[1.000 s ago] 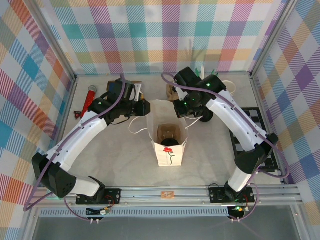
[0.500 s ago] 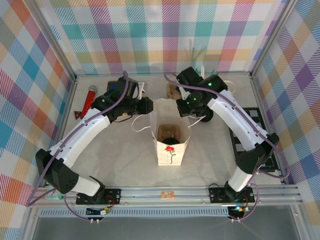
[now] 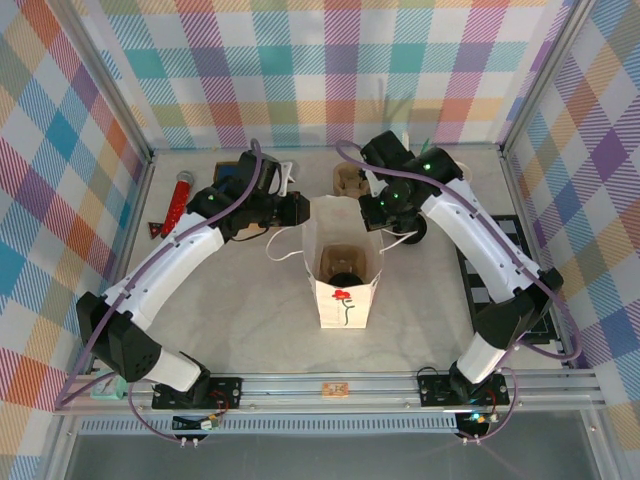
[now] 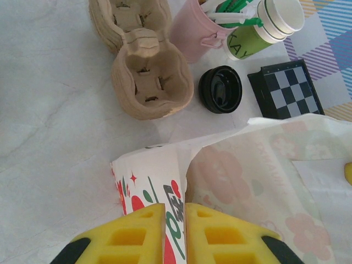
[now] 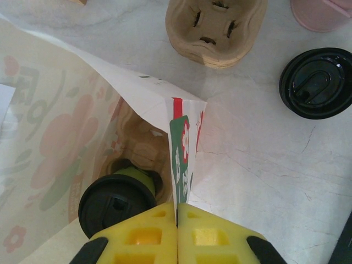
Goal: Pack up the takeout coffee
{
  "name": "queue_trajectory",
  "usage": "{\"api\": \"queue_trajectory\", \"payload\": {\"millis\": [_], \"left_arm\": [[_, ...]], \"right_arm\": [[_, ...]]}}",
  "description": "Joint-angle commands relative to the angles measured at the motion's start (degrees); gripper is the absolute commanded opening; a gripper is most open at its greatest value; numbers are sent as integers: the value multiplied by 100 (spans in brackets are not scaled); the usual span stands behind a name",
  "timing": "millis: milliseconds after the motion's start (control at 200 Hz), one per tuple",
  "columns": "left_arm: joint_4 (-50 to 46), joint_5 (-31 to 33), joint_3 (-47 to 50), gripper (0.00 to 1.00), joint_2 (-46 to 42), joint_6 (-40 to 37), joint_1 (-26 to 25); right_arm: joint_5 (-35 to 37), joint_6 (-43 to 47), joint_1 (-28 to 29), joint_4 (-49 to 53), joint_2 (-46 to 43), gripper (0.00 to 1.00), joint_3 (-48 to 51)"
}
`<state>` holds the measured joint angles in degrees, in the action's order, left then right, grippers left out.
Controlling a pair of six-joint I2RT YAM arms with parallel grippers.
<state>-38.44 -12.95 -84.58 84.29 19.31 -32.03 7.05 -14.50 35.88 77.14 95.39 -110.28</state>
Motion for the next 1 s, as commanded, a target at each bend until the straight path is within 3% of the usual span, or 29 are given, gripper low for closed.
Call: {"api": "queue_trajectory", "payload": {"millis": [0, 565, 995], "left_arm": [[21, -42, -183, 17, 101, 26, -40], [-15, 23, -458, 20, 328, -35, -40], [-250, 193, -783, 42, 432, -140, -40]], "right_arm": [[105, 46, -87, 5, -179, 7, 93], [139, 200, -371, -120, -4, 8, 35], [166, 357, -459, -1, 354, 12, -475]]}}
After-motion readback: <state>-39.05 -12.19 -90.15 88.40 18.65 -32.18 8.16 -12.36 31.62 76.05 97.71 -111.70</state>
